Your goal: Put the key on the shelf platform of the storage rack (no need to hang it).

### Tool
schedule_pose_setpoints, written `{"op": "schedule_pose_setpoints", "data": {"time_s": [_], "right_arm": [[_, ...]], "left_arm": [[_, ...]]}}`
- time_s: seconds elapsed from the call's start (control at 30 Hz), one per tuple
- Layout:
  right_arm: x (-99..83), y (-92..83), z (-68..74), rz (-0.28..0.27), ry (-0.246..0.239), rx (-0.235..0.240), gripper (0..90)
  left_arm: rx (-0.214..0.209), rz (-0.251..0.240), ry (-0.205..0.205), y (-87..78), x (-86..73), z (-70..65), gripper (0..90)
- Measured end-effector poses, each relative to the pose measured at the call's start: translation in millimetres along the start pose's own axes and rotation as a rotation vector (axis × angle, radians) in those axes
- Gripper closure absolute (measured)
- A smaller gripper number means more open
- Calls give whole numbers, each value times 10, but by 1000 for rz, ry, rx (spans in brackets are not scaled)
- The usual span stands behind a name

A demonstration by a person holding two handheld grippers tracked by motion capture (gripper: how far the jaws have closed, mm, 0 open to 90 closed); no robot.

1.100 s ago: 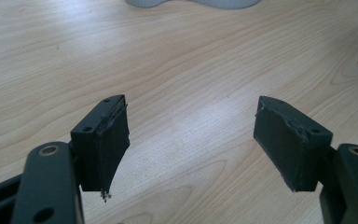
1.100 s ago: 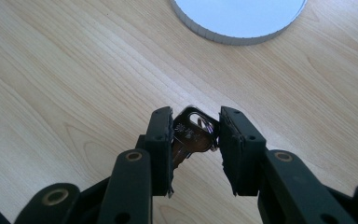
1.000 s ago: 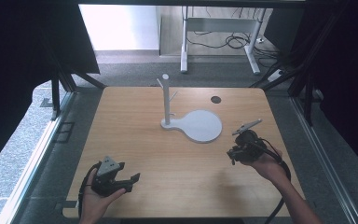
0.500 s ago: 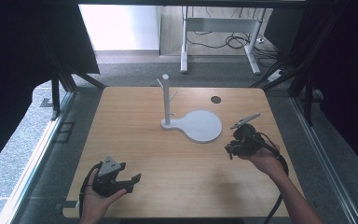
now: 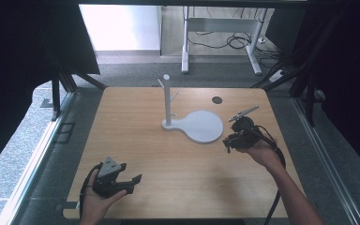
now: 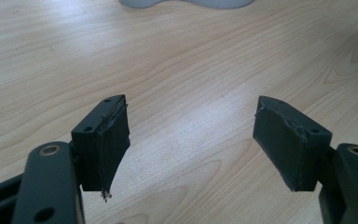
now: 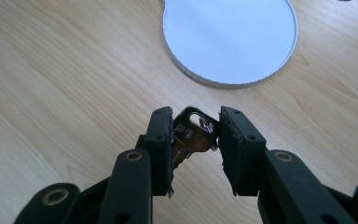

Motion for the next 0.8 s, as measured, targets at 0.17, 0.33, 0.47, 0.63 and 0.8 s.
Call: {"op": "schedule_pose_setpoints", "data": {"time_s": [0.17,0.33,0.47,0.63,0.8], "right_arm": [[72,-5,-33,-4,3,1,661],[169,10,-62,-1,3,7,661],[250,37,-92,8,4,4,660],[320,74,-114,18,3,7,661],[386,106,-130,19,9,14,661]], "left_arm": [[-2,-1,2,1,4,-10,272],[1,1,5,9,2,-8,272],[4,-5,2,-8,7,-1,272],[7,-12,-4,-32,12,20,272],[8,-13,-7,-44,13,26,272]]}}
Point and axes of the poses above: each handheld gripper's, and its own axes: y roughly forward along the jaws, x roughly out of its top, z roughly to its left, the point moved 5 cm from there along y, roughly forward along the jaws, and after that the axes turned 3 degrees about -y, right-handed, at the moved point
